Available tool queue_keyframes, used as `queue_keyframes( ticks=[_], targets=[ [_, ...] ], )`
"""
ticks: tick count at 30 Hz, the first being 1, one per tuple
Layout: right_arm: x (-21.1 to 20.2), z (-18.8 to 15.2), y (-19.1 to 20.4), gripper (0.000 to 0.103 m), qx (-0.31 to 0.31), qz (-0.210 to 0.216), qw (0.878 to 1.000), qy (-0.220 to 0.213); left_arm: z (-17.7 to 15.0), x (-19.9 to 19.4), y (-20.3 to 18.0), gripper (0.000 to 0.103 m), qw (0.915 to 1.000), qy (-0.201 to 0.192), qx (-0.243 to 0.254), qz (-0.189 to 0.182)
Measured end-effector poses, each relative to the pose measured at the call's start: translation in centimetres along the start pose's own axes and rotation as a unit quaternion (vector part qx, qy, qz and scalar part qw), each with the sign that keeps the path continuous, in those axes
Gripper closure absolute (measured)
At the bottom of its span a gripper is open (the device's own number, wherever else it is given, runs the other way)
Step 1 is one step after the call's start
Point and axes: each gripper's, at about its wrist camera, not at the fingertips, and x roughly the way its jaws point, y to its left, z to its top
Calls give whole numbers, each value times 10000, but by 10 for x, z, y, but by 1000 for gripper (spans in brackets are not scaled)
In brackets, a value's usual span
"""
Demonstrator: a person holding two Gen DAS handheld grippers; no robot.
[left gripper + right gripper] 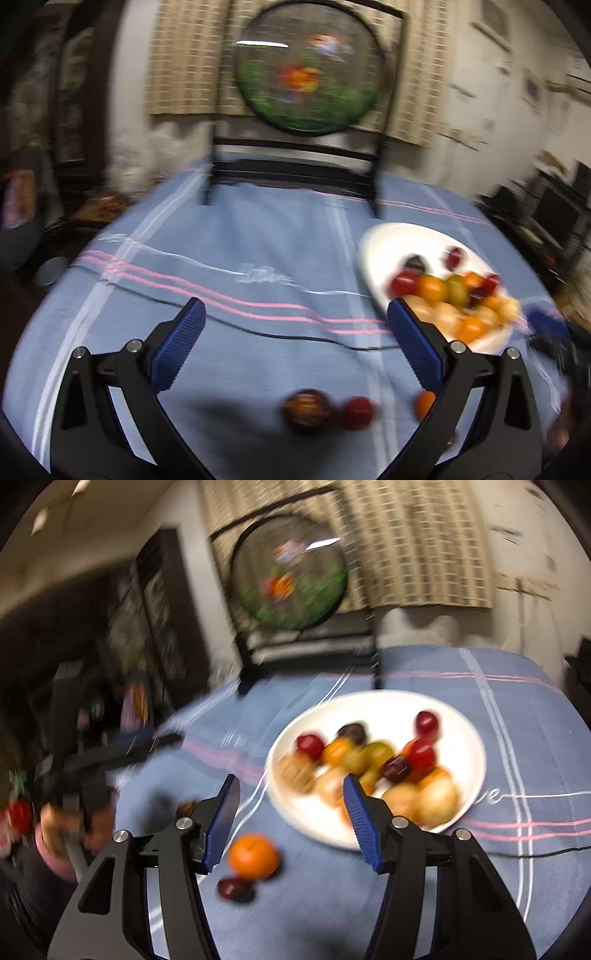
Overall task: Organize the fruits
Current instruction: 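Withdraw both grippers from the plate toward the fruit pile, then move the right gripper to the dark red plum and close on it, then close the left gripper on the dark brown fruit while the right gripper holds the plum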
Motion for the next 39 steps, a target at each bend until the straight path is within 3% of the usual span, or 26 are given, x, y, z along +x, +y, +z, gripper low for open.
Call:
queue_keyframes(
  ticks=[3, 10, 15, 21, 29, 34, 39],
  targets=[
    [11, -15, 25, 44, -261, -164, 9983, 502, 4, -3, 6, 3, 9994, 17, -105, 316],
    [32, -42, 51, 45, -516, -125, 9907, 1250, 0, -5, 11, 3, 9991, 289, -304, 46],
    [37, -53, 55, 56, -569, -168, 9867, 1511, 0, -2, 8, 3, 9987, 416, -254, 130],
    [42, -58, 56, 65, -604, -198, 9855, 1573, -2, -4, 11, 3, 9987, 391, -214, 242],
    [49, -60, 59, 69, -617, -225, 9850, 1593, -3, -2, 12, 3, 9984, 476, -227, 184],
    [52, -59, 61, 71, -682, -274, 9851, 1554, -5, 2, 9, 3, 9982, 463, -52, 373],
    [42, -55, 53, 71, -407, -34, 9879, 1499, -8, 6, 12, 3, 9973, 658, 217, 226]
  ],
)
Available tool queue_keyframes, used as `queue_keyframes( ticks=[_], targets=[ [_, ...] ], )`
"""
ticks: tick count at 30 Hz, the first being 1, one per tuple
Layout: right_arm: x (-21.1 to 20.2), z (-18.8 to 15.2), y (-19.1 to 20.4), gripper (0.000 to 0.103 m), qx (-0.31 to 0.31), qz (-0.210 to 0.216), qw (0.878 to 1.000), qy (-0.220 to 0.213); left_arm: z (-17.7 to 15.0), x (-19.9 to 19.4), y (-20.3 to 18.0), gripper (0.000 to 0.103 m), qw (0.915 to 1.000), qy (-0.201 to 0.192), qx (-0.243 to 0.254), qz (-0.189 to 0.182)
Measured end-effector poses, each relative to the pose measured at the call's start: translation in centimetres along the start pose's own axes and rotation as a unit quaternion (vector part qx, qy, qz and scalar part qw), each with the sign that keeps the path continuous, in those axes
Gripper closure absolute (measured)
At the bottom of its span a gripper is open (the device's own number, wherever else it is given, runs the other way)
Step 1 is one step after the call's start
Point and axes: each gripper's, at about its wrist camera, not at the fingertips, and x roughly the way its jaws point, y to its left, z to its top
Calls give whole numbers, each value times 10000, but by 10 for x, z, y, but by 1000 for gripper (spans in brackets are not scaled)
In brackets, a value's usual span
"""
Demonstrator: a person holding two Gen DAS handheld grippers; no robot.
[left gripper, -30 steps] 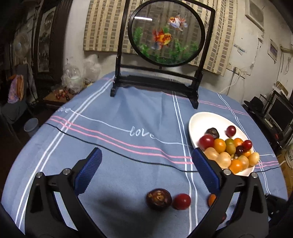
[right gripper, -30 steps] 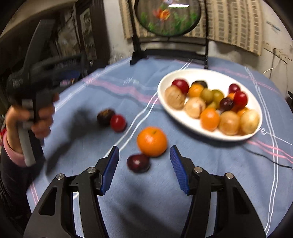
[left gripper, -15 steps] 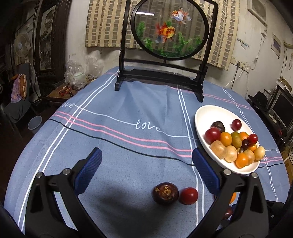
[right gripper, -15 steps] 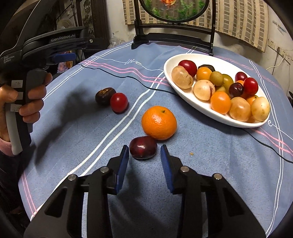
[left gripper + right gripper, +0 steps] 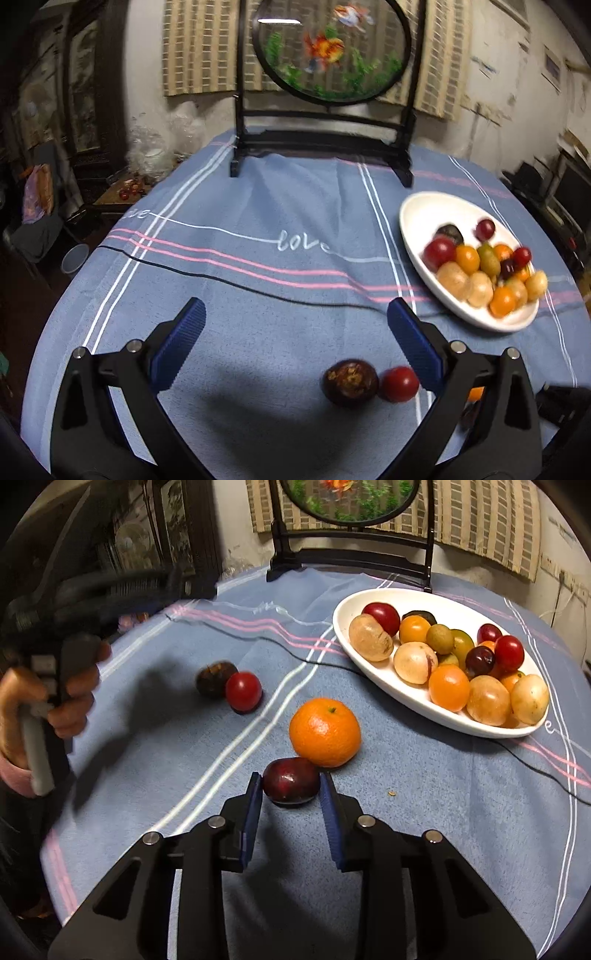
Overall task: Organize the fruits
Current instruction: 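Close the left gripper on the dark brown fruit while the right gripper holds the plum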
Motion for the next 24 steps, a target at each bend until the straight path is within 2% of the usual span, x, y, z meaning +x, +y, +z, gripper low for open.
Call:
queue_keyframes(
  ticks=[2, 4, 8, 10, 12, 13, 15, 17, 24],
  targets=[
    [-11, 3, -4, 71, 111, 67, 9997, -220, -5, -3, 3, 3, 9995, -4, 213, -246],
    [-19, 4, -6, 71, 105, -49, 9992, -389, -12, -6, 3, 3, 9979, -73, 510, -403],
    [-25, 4, -9, 71, 132, -92, 9986, -501, -32, -2, 0, 6, 9911, 27, 1136, -687],
    [-27, 4, -7, 71, 107, -80, 9985, -538, -38, 1, -2, 11, 9875, 183, 1291, -886],
    [-29, 4, -7, 71, 81, -84, 9982, -581, -43, 3, -8, 23, 9836, 265, 1472, -1005],
    [-29, 5, -7, 71, 81, -91, 9983, -578, -45, 4, -11, 26, 9817, 292, 1567, -1047],
    [-28, 4, -9, 71, 117, -99, 9983, -562, -49, 5, -15, 39, 9789, 340, 1692, -1096],
    [-27, 4, -10, 71, 149, -99, 9984, -536, -51, 9, -18, 44, 9770, 439, 1771, -1107],
    [-26, 3, -10, 71, 167, -139, 9984, -514, -55, 17, -21, 44, 9747, 603, 1826, -1137]
  ],
)
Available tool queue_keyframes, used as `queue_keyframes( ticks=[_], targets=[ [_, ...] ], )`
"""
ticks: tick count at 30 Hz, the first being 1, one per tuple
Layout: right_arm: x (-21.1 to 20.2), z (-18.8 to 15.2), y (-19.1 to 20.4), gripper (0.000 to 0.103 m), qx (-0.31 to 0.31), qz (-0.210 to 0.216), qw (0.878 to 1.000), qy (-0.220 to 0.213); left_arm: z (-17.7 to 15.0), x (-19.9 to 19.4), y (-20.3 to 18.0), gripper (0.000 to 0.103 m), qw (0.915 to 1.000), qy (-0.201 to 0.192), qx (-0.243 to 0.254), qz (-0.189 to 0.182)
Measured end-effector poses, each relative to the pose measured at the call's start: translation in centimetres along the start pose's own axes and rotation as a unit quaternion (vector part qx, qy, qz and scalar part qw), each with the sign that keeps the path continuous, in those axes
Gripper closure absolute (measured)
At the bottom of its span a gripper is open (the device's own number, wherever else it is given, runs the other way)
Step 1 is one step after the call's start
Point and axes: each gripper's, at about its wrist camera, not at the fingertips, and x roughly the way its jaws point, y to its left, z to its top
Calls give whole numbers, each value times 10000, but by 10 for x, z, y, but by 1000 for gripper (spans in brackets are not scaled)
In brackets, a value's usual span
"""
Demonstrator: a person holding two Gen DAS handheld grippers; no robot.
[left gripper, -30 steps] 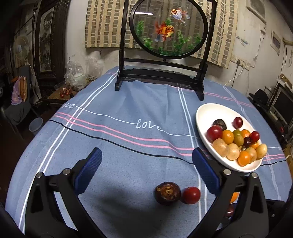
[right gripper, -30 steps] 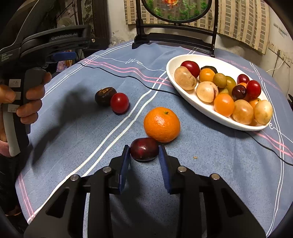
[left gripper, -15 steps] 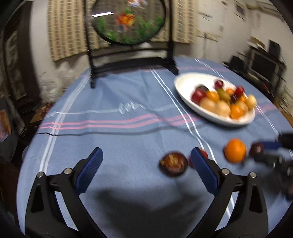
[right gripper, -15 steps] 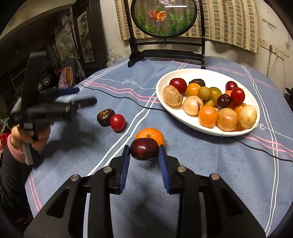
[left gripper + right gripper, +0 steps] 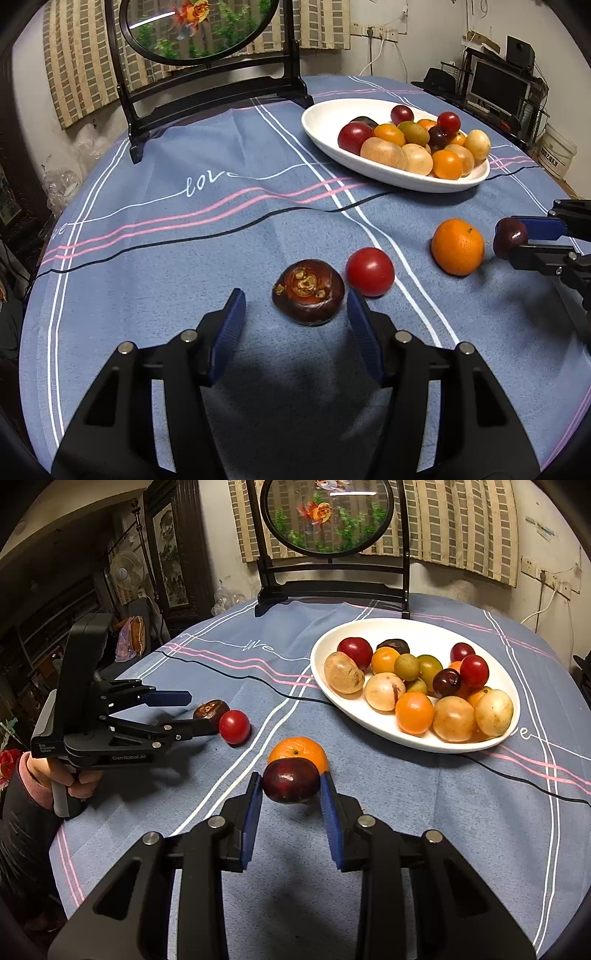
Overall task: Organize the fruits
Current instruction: 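Close the left gripper on the dark brown fruit while the right gripper holds the plum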
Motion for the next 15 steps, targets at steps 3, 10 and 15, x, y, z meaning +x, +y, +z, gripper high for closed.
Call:
queue_keyframes(
  ticks=[3, 10, 15],
  targets=[
    [0, 0, 0, 71, -4, -2, 10000, -1, 1, 6, 0, 44, 10000, 78, 30, -11],
    [-1, 0, 0, 71, -8, -19, 10000, -5, 2, 16, -2, 44, 9998, 174, 25, -9],
    [-1, 0, 0, 71, -12, -21, 10000, -10, 6, 19, -2, 47, 9998, 189, -13, -73]
  ],
)
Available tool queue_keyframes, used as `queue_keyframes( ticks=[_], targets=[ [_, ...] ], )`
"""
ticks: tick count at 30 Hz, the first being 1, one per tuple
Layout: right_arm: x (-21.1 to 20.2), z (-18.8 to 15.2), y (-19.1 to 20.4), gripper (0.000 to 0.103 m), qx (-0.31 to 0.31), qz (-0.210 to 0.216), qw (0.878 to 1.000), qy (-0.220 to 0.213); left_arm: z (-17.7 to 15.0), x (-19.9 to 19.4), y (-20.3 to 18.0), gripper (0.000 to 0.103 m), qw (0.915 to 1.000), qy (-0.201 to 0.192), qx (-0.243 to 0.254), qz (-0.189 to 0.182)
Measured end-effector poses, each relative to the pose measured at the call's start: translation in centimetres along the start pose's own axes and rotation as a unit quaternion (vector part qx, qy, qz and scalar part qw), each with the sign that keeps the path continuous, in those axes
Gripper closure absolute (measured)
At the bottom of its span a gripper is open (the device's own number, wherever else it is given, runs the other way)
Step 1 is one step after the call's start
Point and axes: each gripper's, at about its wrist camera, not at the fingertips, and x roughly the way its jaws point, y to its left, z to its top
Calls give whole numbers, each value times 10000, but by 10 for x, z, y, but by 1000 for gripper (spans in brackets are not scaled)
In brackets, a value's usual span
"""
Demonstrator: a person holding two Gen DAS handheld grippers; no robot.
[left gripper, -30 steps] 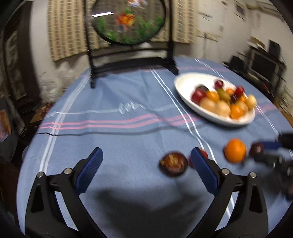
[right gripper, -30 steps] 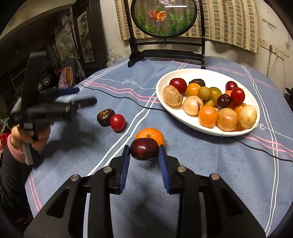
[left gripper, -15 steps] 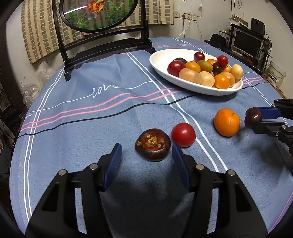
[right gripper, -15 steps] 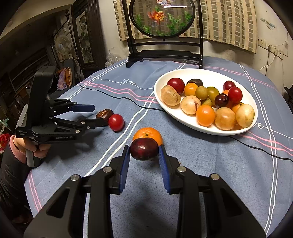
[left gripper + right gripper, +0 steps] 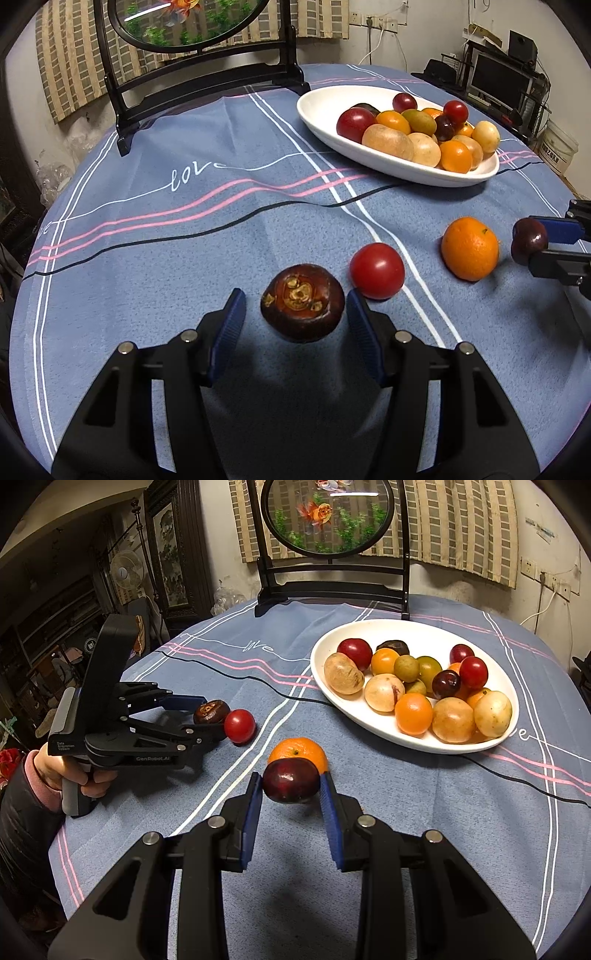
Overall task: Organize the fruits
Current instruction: 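Close the left gripper on the dark brown fruit while the right gripper holds the plum, then carry both fruits onto the white plate and open both grippers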
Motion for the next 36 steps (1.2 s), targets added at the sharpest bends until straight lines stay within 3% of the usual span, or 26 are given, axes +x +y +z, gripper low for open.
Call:
queue_keyframes(
  ticks=[5, 20, 25, 30, 36],
  targets=[
    [-1, 0, -2, 71, 14, -38, 10000, -23, 1, 1, -5, 59, 9999, -24, 80, -93],
    [-4, 0, -5, 71, 94, -4, 9999, -67, -5, -17, -20, 59, 9994, -275, 197, -67],
    [-4, -1, -5, 71, 89, 6, 9999, -101, -8, -26, -18, 59, 9992, -376, 17, -103],
    [-10, -2, -3, 71, 47, -87, 9996, -280, -10, -40, -19, 59, 9975, -605, -250, -263],
    [-22, 4, -10, 71, 147, -212, 9977, -623, 4, -59, -35, 59, 9898, -1015, -562, -828]
  ],
)
